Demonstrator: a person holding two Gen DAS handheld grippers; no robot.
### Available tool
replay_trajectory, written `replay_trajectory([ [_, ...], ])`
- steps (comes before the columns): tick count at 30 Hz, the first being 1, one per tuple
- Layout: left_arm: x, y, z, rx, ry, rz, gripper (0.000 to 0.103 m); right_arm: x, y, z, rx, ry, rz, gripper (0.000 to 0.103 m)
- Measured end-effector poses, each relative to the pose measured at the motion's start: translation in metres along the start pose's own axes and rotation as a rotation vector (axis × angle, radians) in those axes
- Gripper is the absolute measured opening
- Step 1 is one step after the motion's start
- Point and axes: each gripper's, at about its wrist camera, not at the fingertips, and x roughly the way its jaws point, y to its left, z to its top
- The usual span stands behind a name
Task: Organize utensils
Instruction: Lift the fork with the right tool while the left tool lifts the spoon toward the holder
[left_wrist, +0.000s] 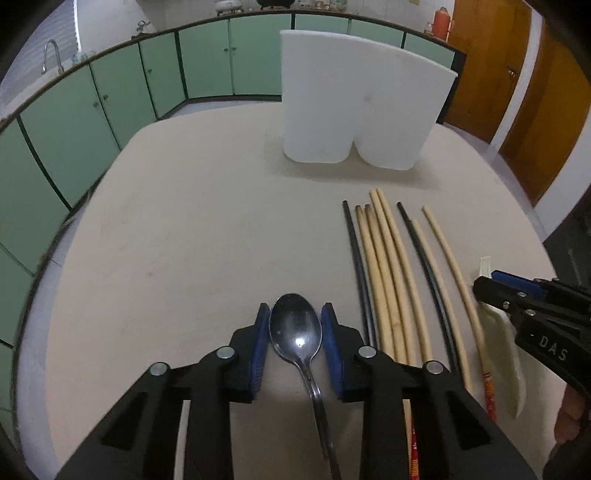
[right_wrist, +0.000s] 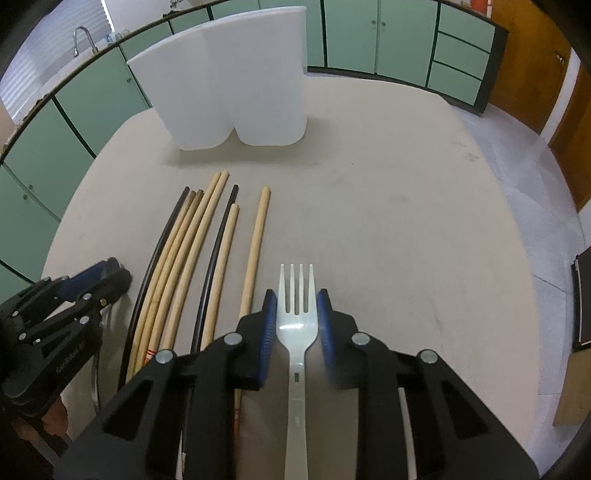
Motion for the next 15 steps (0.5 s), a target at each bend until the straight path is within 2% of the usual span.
replay_trajectory([
  [5, -0.015, 0.012, -0.001, -0.038, -0.046, -0.052, 0.028, -0.020, -0.004, -0.001, -0.023, -0.107, 0.042, 0.021],
  [15, -0.080, 0.014, 0.009, -0.020, -0.332, -0.050, 0.028, -0.073, -0.011, 0.023, -0.038, -0.334, 0.185, 0.021],
])
